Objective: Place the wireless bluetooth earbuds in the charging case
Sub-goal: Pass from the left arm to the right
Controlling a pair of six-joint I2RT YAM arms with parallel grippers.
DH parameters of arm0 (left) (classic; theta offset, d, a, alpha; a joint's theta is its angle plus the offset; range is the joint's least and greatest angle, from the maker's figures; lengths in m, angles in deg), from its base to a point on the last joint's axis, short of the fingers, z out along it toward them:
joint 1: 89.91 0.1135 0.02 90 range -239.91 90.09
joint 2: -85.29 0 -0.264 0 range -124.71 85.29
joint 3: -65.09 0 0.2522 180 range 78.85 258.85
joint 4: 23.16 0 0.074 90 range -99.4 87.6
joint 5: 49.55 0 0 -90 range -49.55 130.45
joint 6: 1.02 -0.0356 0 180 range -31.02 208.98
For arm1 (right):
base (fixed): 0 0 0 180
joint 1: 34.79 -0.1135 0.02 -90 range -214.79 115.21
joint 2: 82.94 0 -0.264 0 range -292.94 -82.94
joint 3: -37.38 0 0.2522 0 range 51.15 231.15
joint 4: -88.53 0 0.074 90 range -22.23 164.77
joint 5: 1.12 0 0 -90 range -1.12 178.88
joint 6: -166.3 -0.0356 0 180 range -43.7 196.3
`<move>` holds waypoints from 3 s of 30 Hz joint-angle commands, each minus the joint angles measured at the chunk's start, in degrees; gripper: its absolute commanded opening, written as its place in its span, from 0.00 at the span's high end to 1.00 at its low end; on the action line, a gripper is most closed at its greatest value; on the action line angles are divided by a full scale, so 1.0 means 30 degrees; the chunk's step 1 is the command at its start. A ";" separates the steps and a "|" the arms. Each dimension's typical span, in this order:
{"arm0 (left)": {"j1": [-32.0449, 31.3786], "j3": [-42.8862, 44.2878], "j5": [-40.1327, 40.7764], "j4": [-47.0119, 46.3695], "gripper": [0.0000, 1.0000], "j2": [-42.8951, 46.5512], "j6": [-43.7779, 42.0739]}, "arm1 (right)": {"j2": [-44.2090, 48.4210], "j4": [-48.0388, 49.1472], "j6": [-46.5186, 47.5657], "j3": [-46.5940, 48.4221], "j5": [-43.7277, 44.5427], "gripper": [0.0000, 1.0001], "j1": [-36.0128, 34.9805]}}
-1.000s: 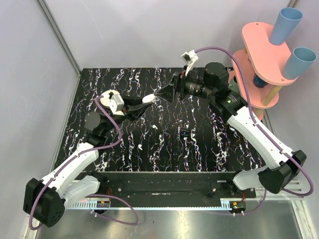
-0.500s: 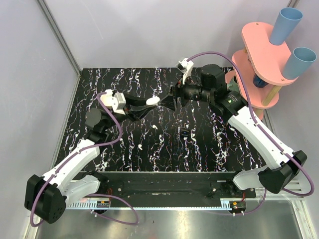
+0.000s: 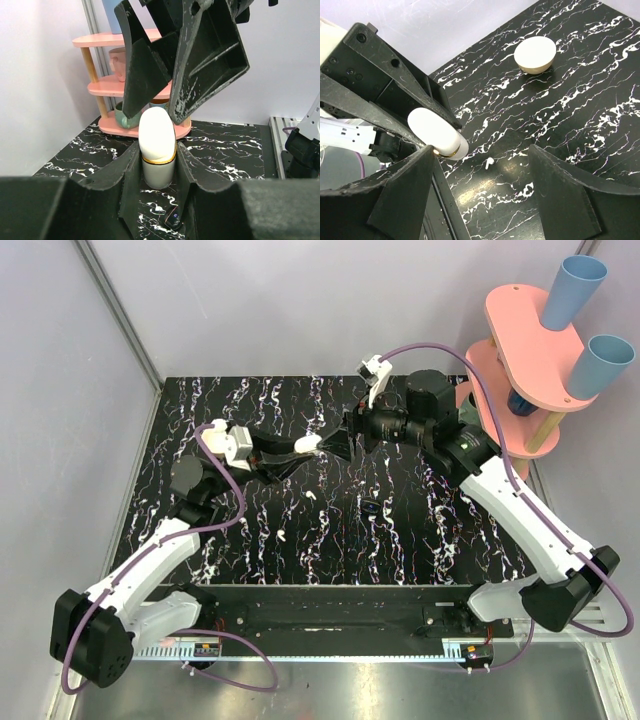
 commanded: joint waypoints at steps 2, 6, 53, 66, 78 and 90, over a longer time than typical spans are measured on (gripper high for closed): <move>-0.0284 0.0711 -0.2140 -0.1092 1.00 0.0289 0.0113 | 0.0716 0.2335 -0.0545 0.0047 0.1672 0.18 -0.0076; -0.0284 0.0653 -0.2169 -0.0974 1.00 0.0348 0.0025 | 0.0687 0.2452 -0.0750 0.0076 0.1470 0.18 -0.0047; -0.0665 -0.0344 0.3983 -0.1325 1.00 0.1081 -0.3491 | -0.0660 1.0626 -1.8797 -0.3498 -0.1988 0.32 -0.0017; -0.0753 -0.0578 0.4803 -0.1765 1.00 0.0963 -0.3550 | -0.1129 1.1329 -1.9177 -0.3381 -0.3072 0.31 -0.0046; -0.0841 -0.0637 0.5272 -0.1970 1.00 0.0817 -0.3637 | -0.1305 1.1797 -1.9353 -0.3410 -0.3453 0.48 -0.0017; -0.0900 -0.0636 0.5067 -0.1647 0.75 0.0729 -0.3023 | -0.1277 1.4285 -2.0348 -0.4199 -0.3776 0.61 0.0042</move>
